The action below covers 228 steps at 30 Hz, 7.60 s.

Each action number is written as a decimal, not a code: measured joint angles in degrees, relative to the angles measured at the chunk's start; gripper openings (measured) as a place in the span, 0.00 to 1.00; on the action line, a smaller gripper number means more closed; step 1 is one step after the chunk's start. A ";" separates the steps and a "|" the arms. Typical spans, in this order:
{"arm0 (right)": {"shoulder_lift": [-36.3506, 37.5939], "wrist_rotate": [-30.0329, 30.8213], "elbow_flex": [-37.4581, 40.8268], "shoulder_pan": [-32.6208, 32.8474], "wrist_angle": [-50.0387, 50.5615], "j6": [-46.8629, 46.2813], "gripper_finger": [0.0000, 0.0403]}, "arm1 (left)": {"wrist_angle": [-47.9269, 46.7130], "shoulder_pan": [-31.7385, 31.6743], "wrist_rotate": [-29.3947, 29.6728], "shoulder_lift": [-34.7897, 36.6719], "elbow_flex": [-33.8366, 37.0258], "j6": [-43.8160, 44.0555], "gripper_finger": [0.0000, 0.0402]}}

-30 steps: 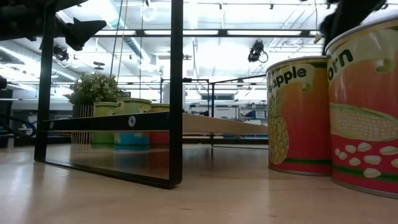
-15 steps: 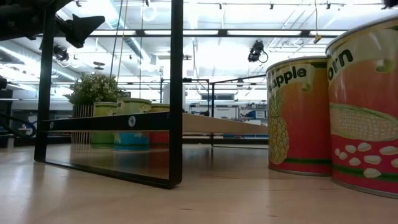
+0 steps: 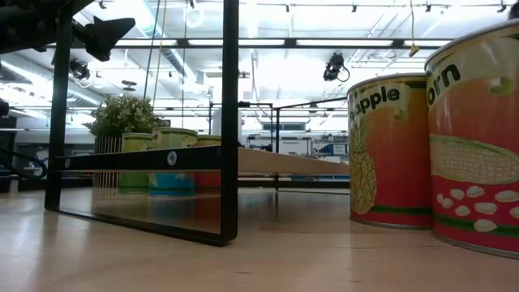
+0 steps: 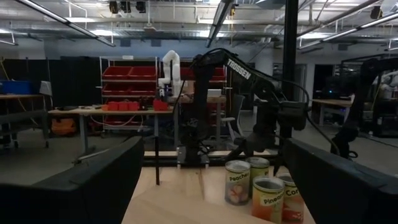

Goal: Pick and place cans onto a shelf
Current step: Put the canned peas on the shelf

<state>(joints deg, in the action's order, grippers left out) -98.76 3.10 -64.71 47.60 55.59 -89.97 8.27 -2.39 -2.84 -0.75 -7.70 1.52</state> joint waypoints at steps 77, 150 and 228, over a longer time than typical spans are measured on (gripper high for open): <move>-7.95 10.50 -25.09 -42.55 9.73 117.75 0.79 | -7.00 0.00 0.38 0.00 -0.07 14.83 0.98; -8.26 17.24 -25.30 -43.22 14.79 112.47 0.99 | -8.89 0.00 1.76 0.00 -0.02 9.23 0.98; -8.90 26.15 -36.49 -43.03 24.31 108.01 0.93 | -9.56 0.00 8.64 0.00 -0.02 11.19 0.98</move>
<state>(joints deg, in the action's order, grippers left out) -107.66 29.25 -101.20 4.57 79.89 18.04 -1.30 -2.39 5.80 -0.75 -7.73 12.71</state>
